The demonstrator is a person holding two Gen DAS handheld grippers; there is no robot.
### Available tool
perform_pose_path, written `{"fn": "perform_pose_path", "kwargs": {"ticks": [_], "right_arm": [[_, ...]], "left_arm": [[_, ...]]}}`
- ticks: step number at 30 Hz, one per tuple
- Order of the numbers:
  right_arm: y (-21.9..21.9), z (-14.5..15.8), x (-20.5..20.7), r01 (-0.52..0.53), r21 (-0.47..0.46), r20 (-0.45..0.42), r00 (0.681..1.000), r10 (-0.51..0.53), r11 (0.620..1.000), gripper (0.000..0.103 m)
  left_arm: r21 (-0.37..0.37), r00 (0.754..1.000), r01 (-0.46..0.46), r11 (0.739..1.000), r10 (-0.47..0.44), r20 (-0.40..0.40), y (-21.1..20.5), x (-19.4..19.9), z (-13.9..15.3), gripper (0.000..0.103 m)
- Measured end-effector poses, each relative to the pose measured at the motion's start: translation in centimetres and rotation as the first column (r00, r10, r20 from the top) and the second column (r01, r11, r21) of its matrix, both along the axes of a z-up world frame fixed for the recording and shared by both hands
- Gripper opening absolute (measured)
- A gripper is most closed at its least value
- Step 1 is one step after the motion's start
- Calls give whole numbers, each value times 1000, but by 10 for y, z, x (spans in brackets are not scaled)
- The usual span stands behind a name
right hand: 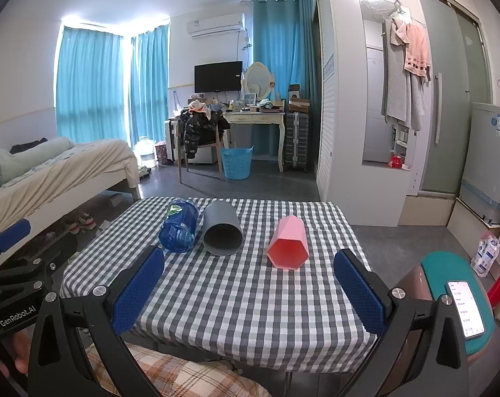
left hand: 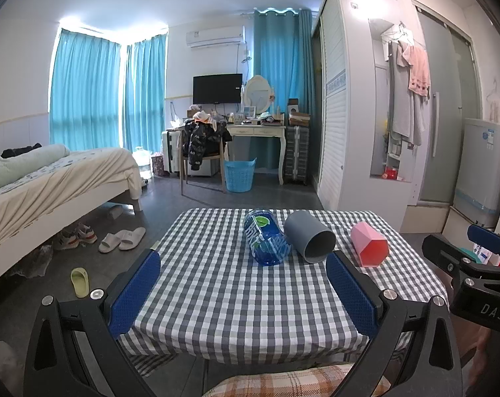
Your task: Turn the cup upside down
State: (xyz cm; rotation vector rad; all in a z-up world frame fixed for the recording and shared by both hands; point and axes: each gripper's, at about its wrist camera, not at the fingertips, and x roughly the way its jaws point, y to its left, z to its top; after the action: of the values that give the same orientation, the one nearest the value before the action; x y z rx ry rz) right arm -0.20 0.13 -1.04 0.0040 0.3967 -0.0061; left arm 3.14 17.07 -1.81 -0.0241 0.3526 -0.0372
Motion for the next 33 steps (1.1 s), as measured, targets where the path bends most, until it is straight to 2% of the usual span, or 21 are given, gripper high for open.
{"fn": "perform_pose_path", "kwargs": {"ticks": [23,33], "right_arm": [[2,-1,0,3,-5,-1,1000,-3,1000,103],[-4,-1,6,10,-18,-8,1000,-10,1000,103]], "left_arm": [[-11,1000,-3,1000,3,-5,3,-1,-1,103],[-9,999,14,1000,-15,-38,-2,6,-2,103]]}}
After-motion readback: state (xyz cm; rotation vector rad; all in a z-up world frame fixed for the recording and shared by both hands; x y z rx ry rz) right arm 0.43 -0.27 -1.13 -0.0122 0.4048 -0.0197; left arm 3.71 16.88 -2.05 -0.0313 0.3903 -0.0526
